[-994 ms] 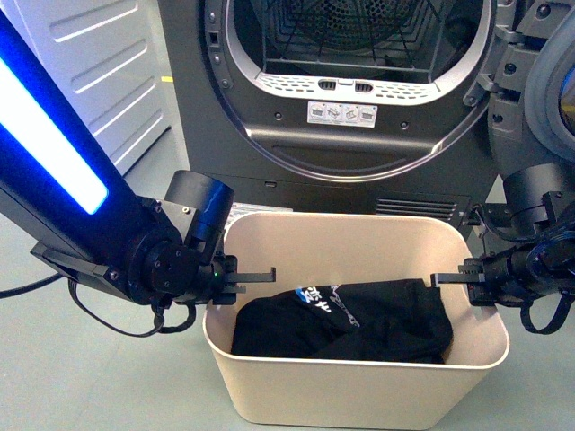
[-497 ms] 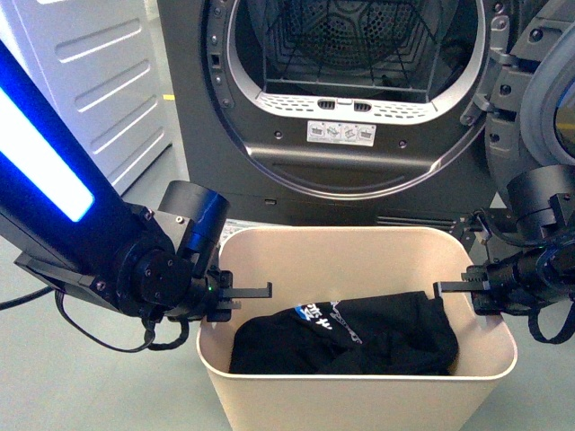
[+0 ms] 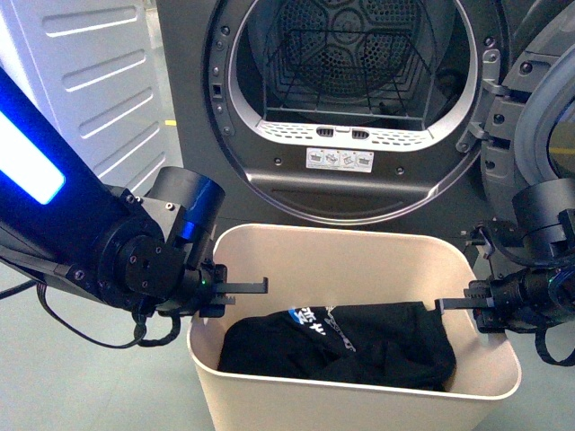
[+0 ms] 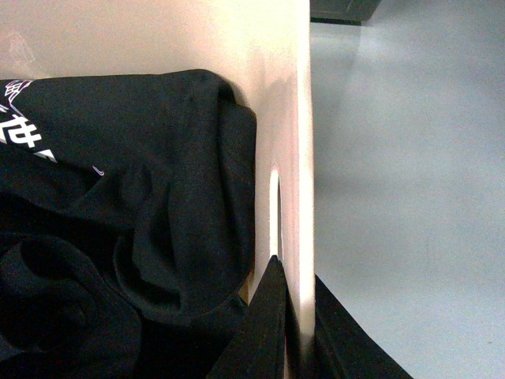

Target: Move hamper under clothes hanger

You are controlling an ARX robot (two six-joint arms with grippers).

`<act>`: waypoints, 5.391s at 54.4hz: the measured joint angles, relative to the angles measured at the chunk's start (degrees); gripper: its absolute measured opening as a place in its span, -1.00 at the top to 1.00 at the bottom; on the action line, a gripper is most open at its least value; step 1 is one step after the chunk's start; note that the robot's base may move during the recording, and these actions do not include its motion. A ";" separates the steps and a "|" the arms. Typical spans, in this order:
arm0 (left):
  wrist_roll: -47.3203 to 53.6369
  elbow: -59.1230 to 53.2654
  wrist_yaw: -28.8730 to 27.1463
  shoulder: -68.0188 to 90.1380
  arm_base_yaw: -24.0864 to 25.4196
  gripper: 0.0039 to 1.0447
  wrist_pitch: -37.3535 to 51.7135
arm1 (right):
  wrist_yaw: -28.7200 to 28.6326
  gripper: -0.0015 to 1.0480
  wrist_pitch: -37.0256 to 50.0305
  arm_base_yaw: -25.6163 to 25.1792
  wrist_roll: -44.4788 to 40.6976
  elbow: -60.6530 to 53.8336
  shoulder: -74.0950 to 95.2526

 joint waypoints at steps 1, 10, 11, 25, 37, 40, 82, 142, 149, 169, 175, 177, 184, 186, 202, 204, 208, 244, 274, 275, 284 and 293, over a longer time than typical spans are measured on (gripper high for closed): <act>0.00 0.00 -0.07 -0.02 0.02 0.93 -0.02 | 0.02 0.94 0.02 0.07 0.00 0.00 0.00; 0.00 0.00 -0.17 -0.07 0.11 0.93 -0.07 | 0.00 0.94 0.07 0.15 0.02 0.00 0.00; 0.00 0.00 -0.17 -0.07 0.11 0.93 -0.07 | 0.02 0.94 0.07 0.15 0.02 0.00 0.00; 0.00 0.00 -0.17 -0.09 0.11 0.93 -0.07 | 0.02 0.94 0.07 0.15 0.02 0.00 0.00; 0.00 0.00 -0.17 -0.09 0.11 0.93 -0.07 | 0.02 0.94 0.07 0.15 0.02 0.00 0.00; -0.02 0.00 -0.17 -0.09 0.11 0.93 -0.07 | 0.02 0.94 0.07 0.15 0.02 0.00 0.00; 0.00 -0.09 -0.28 -0.11 0.24 0.93 -0.09 | 0.00 0.94 0.07 0.28 0.02 0.00 0.00; -0.02 -0.28 -0.35 -0.63 0.52 0.93 -0.20 | -0.15 0.94 0.20 0.42 0.04 -0.02 -0.42; -0.02 -0.28 -0.33 -0.63 0.48 0.93 -0.20 | -0.04 0.94 0.20 0.39 0.04 -0.02 -0.42; -0.02 -0.28 -0.28 -0.63 0.33 0.93 -0.20 | -0.07 0.94 0.20 0.20 0.02 -0.02 -0.42; -0.02 -0.28 -0.04 -0.70 0.28 0.93 -0.20 | 0.09 0.94 0.20 0.17 0.02 -0.07 -0.42; -0.02 -0.28 -0.11 -0.70 0.31 0.93 -0.20 | 0.13 0.94 0.20 0.20 0.02 -0.07 -0.44; 0.00 -0.28 -0.42 -0.70 0.44 0.93 -0.20 | -0.24 0.94 0.20 0.37 0.04 -0.07 -0.42; -0.02 -0.28 -0.44 -0.76 0.52 0.93 -0.20 | -0.28 0.94 0.20 0.39 0.04 -0.07 -0.42; -0.02 -0.22 1.53 -0.83 -1.42 0.93 -0.17 | 1.18 0.94 0.20 -1.46 0.02 -0.22 -0.57; -0.02 -0.22 1.68 -0.83 -1.64 0.93 -0.20 | 1.36 0.94 0.20 -1.68 0.00 -0.22 -0.61; -0.07 -0.22 1.64 -0.83 -1.77 0.93 -0.20 | 1.42 0.94 0.20 -1.75 -0.04 -0.22 -0.61; -0.02 -0.22 -0.09 -0.85 0.00 0.93 -0.20 | 0.22 0.94 0.20 0.02 0.02 -0.22 -0.61; -0.02 -0.28 -0.96 -0.85 1.40 0.93 -0.20 | -0.83 0.94 0.20 1.38 0.02 -0.22 -0.61; 0.00 -0.28 -1.01 -0.85 1.46 0.93 -0.20 | -0.96 0.94 0.20 1.49 0.04 -0.20 -0.61; 0.00 -0.26 -0.11 -0.85 0.31 0.93 -0.20 | 0.13 0.94 0.20 0.13 0.04 -0.22 -0.63; -0.07 -0.28 1.42 -0.85 -1.49 0.93 -0.20 | 1.33 0.94 0.20 -1.36 -0.02 -0.22 -0.63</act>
